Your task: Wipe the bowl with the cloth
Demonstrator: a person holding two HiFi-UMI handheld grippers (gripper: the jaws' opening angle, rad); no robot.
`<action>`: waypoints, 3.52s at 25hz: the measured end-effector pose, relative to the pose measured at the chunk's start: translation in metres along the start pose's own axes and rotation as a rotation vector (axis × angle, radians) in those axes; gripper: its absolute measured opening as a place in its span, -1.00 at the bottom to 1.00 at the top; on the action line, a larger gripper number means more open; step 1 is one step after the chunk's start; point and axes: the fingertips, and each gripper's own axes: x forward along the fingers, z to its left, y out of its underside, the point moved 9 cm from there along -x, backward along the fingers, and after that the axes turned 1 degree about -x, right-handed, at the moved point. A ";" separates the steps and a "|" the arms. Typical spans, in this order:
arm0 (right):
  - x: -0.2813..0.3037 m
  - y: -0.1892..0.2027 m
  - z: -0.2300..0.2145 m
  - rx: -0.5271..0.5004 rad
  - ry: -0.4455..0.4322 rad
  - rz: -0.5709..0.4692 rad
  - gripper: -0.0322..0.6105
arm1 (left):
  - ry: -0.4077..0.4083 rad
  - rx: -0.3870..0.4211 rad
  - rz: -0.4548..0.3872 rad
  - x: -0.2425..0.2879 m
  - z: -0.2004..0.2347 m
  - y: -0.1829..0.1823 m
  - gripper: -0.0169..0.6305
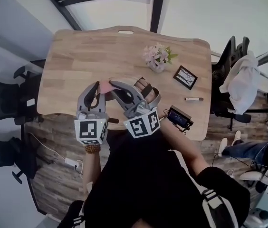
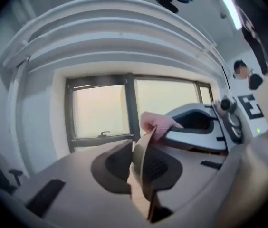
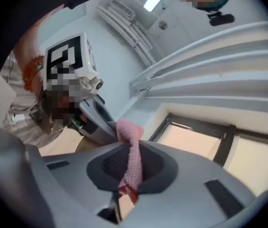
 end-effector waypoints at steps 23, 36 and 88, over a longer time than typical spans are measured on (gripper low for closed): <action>-0.006 -0.004 -0.014 0.237 0.063 -0.063 -0.81 | 0.026 -0.636 -0.240 -0.010 0.016 0.020 -0.77; -0.006 0.008 -0.002 0.156 0.033 0.007 -0.82 | 0.047 -0.183 -0.009 0.003 0.003 0.006 -0.82; -0.007 0.005 -0.008 0.149 0.057 0.025 -0.81 | 0.041 -0.537 -0.112 -0.001 0.006 0.018 -0.79</action>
